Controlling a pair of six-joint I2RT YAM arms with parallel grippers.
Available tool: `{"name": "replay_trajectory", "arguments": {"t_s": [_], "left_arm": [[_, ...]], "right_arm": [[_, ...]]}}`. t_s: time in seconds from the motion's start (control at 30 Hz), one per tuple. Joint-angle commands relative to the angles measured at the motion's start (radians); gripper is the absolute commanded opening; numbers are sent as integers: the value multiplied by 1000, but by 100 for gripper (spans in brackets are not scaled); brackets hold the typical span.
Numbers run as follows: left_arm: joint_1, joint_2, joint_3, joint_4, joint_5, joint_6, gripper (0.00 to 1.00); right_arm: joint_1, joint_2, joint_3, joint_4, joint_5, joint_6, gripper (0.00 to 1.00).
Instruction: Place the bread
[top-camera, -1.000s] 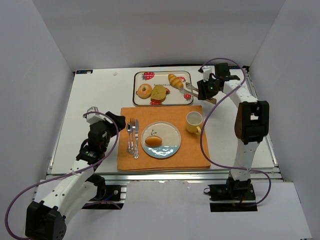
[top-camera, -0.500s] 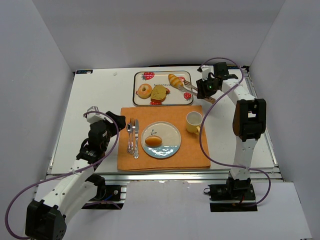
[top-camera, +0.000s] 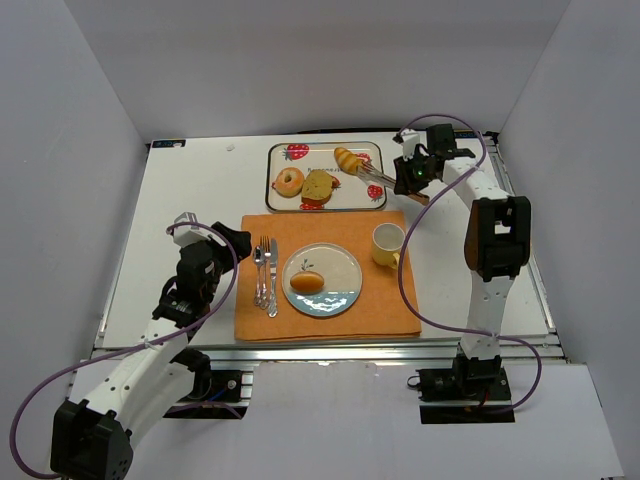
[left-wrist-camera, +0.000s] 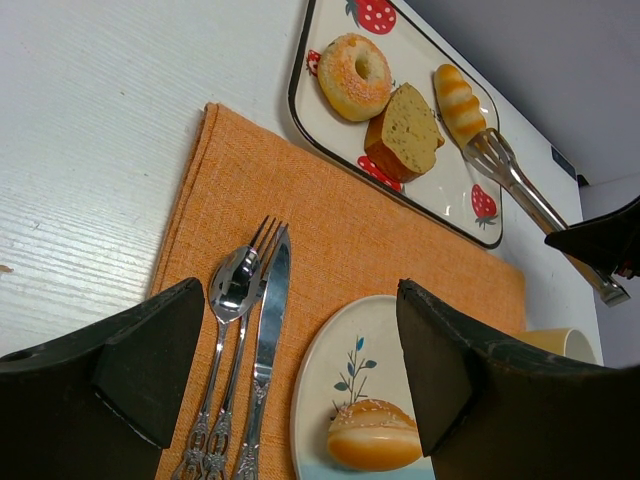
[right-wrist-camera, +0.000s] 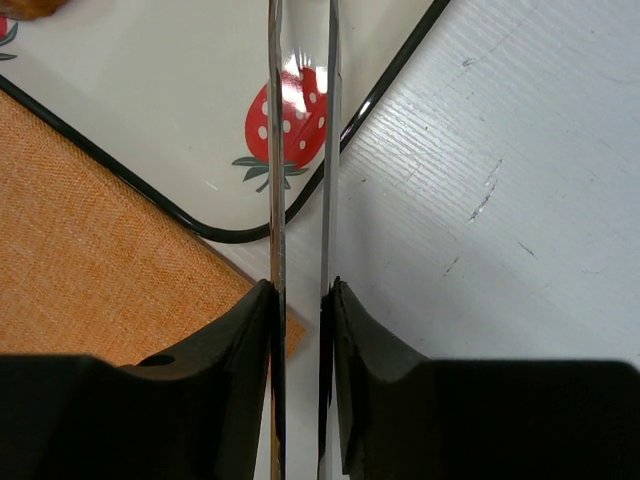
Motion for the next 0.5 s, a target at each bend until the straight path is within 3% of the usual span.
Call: {"name": "replay_trajectory", "arguments": {"t_s": [0.0,0.17,0.47], "left_arm": [[3,-9,42,-4,-4,-1,87],[3,-9,42,1,-3,-1,87],[3,-13,36,13,3,-4,87]], "right_arm": [[1,-64,-26,60,-42,-21,12],[-3,-162,-107,96,-77,-30,0],[-4,-410,-251,109,-152,-44,0]]}}
